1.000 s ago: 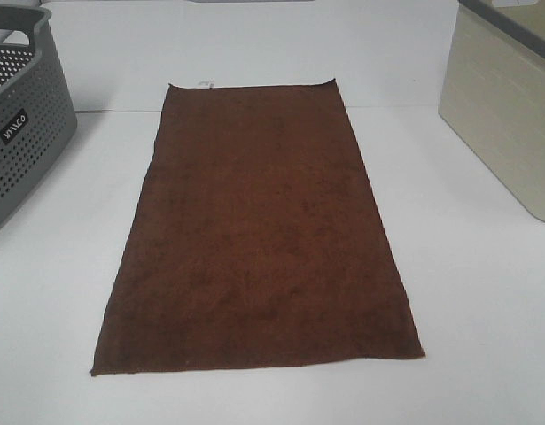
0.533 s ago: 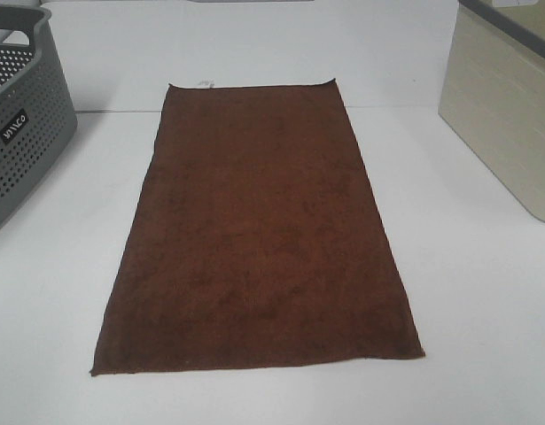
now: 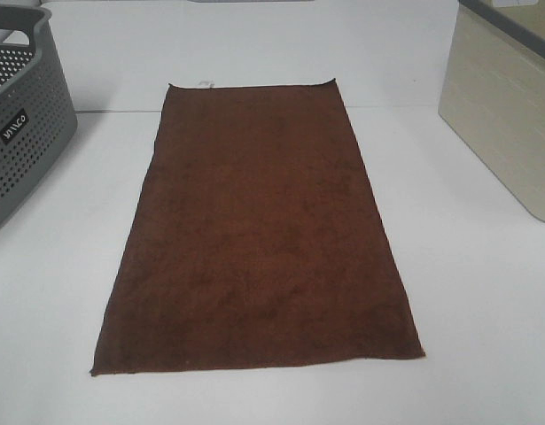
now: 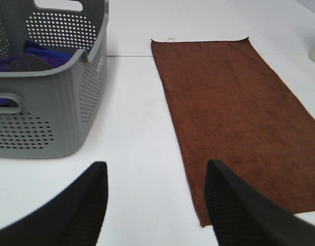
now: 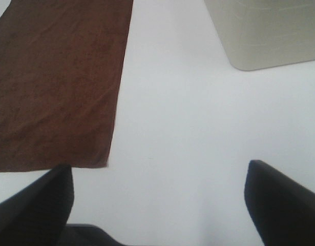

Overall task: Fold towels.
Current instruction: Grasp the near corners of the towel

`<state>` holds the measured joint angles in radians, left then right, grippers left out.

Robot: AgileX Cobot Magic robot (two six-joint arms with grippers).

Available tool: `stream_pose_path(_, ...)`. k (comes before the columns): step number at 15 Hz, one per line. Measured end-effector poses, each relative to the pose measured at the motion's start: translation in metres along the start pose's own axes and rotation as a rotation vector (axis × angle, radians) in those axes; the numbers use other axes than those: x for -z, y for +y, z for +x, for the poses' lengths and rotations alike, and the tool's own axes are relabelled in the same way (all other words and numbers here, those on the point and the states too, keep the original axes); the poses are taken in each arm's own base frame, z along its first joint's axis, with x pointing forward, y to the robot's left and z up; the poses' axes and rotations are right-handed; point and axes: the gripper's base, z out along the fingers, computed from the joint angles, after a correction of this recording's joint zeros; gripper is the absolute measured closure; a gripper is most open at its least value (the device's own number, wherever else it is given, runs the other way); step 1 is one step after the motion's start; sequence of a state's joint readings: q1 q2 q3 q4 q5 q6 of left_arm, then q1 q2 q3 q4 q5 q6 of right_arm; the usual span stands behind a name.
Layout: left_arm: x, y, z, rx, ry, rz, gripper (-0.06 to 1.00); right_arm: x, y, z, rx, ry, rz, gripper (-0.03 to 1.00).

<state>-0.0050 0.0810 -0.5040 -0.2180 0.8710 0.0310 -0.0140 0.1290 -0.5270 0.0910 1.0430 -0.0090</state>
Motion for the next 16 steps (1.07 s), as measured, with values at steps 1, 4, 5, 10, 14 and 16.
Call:
stream_pose_path(1,-0.011,-0.001,-0.004,0.050,0.043,0.023,0.40,-0.007,0.000,-0.008,-0.028,0.044,-0.006,0.12)
stream_pose_path(4,-0.050,-0.008,-0.012,0.229,0.236,0.130,0.37,-0.031,0.007,-0.033,-0.109,0.180,-0.077,0.12)
stream_pose_path(5,-0.066,-0.010,-0.013,0.256,0.311,0.166,0.34,-0.041,0.009,-0.039,-0.133,0.231,-0.102,0.12)
stream_pose_path(10,-0.142,-0.010,-0.006,0.323,0.553,0.286,0.31,-0.107,0.011,-0.053,-0.151,0.511,-0.172,0.12)
stream_pose_path(14,-0.196,0.003,0.021,0.353,0.711,0.249,0.31,-0.164,0.013,-0.049,-0.167,0.674,-0.243,0.12)
stream_pose_path(16,-0.215,0.008,0.036,0.379,0.764,0.234,0.31,-0.189,0.014,-0.045,-0.188,0.706,-0.281,0.12)
